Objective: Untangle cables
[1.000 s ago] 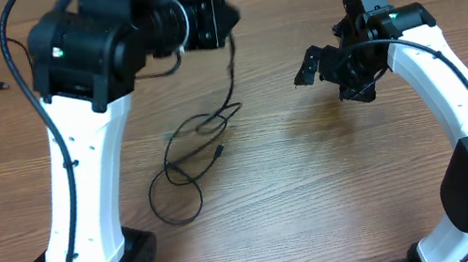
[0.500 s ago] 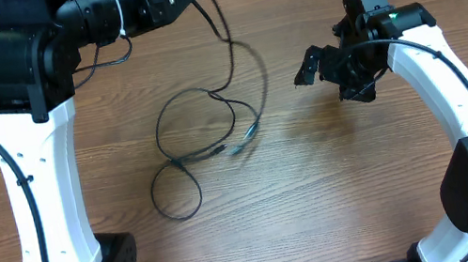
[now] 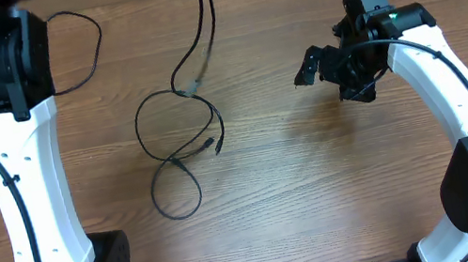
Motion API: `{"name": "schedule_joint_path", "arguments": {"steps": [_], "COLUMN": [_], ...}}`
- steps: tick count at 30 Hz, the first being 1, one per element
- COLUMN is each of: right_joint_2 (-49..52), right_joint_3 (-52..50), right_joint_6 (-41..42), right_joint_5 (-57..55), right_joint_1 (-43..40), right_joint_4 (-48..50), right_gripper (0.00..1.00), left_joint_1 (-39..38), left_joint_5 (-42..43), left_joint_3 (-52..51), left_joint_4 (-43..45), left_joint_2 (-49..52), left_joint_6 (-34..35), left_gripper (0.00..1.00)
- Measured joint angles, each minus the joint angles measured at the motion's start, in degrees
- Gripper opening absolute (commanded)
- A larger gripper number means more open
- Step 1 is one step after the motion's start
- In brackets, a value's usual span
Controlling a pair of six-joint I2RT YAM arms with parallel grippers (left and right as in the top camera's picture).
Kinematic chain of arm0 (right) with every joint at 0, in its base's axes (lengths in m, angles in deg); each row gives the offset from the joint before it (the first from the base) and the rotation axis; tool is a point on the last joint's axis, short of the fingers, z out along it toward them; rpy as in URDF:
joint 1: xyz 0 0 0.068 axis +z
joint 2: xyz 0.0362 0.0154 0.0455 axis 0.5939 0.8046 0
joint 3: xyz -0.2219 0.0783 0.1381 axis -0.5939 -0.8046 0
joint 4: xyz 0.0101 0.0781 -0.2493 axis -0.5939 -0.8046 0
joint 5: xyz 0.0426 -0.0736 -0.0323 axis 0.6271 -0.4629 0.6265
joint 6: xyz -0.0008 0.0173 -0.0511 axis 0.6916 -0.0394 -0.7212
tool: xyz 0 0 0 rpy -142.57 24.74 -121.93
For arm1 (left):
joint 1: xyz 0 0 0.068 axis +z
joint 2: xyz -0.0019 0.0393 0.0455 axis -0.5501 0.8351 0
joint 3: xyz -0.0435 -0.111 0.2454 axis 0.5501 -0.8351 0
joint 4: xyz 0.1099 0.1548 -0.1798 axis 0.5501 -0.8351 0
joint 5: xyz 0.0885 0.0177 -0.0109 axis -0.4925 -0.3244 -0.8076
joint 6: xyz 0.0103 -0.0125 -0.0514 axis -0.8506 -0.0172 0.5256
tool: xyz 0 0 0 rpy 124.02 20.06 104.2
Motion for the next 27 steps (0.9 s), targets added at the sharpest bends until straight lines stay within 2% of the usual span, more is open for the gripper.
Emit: {"name": "schedule_joint_path", "arguments": {"steps": [3,6,8,10,12,14,20,23,27], "right_joint_2": [0.0,0.0,0.0,0.0,0.0,0.0,0.0,0.0,0.0], "right_joint_3": [0.0,0.0,0.0,0.0,0.0,0.0,-0.1,-0.1,-0.1], "right_joint_6": [0.0,0.0,0.0,0.0,0.0,0.0,-0.2,-0.2,-0.2], "right_joint_5": [0.0,0.0,0.0,0.0,0.0,0.0,0.0,0.0,0.0], "right_joint_1": [0.0,0.0,0.0,0.0,0.0,0.0,0.0,0.0,0.0], "right_joint_4": [0.0,0.0,0.0,0.0,0.0,0.0,0.0,0.0,0.0], "right_gripper": [1.00,1.00,1.00,1.00,1.00,1.00,1.00,1.00,1.00], "left_joint_1": [-0.1,-0.1,-0.1,-0.1,-0.1,-0.1,-0.1,-0.1,-0.1], "left_joint_5": [-1.0,-3.6,-6.3,-7.9,-8.1,-7.2,-5.5,-6.0,-5.9], "left_joint_3": [0.0,0.0,0.0,0.0,0.1,0.3,0.1,0.0,0.0], "left_joint_4": [14.8,26.8,31.6,32.2,28.3,19.5,-17.3,-23.3,-23.7], "left_joint_2": [0.0,0.0,-0.1,-0.2,-0.4,-0.5,-0.3,0.1,0.1], "left_joint_6": [10.4,16.8,19.3,20.8,20.5,18.3,8.5,4.0,-1.0], "left_gripper": [0.04,0.04,0.04,0.04,0.04,0.04,0.04,0.04,0.04]}}
